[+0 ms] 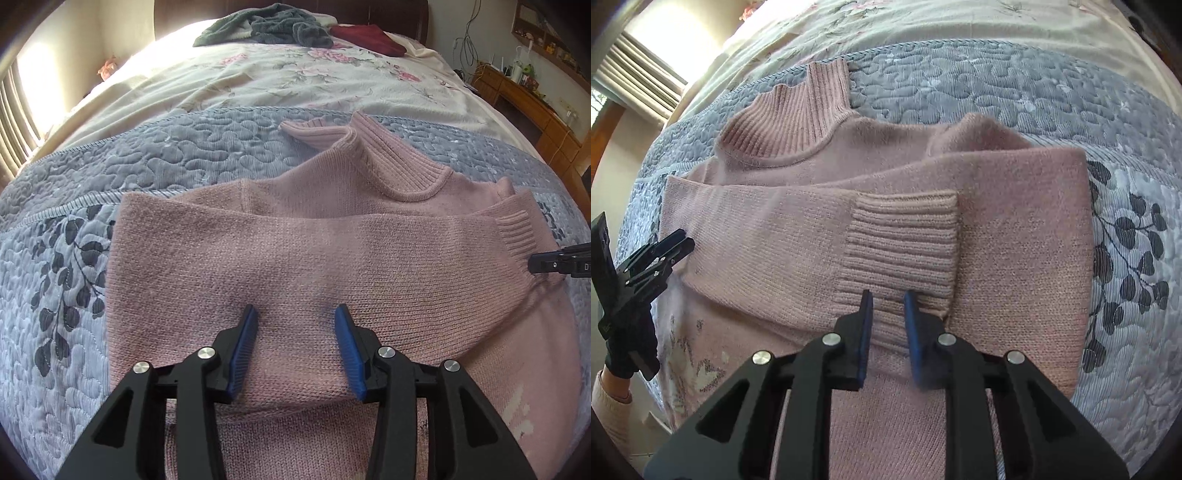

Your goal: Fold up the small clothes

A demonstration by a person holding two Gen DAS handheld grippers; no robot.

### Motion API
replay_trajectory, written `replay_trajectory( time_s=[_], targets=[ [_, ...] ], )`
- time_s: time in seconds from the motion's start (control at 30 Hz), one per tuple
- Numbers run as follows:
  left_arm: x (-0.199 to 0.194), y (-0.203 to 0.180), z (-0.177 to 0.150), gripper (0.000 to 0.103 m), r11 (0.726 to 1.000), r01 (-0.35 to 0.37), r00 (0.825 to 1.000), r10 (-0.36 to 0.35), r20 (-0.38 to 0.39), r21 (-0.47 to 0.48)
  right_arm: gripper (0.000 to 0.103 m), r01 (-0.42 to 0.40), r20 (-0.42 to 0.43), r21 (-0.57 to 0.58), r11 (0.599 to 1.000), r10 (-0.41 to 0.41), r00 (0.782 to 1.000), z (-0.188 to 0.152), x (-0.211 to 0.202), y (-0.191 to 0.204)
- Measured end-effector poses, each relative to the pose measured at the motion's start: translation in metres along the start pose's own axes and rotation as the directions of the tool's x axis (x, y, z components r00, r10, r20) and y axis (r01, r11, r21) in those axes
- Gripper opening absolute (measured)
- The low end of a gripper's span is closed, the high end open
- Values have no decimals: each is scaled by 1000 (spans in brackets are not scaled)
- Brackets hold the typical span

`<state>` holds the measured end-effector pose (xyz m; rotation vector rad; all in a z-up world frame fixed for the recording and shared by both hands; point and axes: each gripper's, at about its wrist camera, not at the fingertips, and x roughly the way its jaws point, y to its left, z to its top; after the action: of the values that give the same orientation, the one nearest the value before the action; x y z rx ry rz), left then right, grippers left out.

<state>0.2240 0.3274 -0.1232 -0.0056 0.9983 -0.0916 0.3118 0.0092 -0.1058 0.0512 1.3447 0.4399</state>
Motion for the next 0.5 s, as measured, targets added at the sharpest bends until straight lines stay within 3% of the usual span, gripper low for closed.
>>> replay_trajectory(
  time_s=[0.07,0.13,0.3,0.5],
  targets=[
    [-9,3,15,50,999,35,999,-35,31,-18,28,-37,40,-1,999,37,999,18,-15,1],
    [-14,5,39,65,997,65,996,-62,63,-49,41,-61,71,1,998,60,996,44,-21,4],
    [16,20,109,66,963,187,982,-182,42,-197,43,-123,91,34,992,119,989,113,-1,11],
    [92,35,152,66,908,214,963,-257,-76,-360,53,-113,91,38,993,109,990,175,50,25]
  ],
)
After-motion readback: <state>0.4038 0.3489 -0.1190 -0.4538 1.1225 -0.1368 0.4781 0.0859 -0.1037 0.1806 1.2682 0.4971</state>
